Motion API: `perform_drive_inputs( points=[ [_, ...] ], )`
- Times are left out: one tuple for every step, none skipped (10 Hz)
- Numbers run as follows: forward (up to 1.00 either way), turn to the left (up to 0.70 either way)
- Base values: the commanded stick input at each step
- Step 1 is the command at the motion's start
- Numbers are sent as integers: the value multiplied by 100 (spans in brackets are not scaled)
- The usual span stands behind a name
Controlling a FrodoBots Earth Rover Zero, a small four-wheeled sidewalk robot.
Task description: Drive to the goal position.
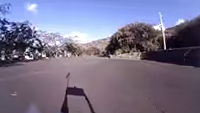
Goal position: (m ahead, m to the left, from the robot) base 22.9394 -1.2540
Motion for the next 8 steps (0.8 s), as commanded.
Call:
perform_drive_inputs(
  points=[
    [70,0],
    [70,0],
    [70,-35],
    [70,-35],
    [70,-35],
    [70,-35],
    [70,-35],
    [70,-35]
  ],
)
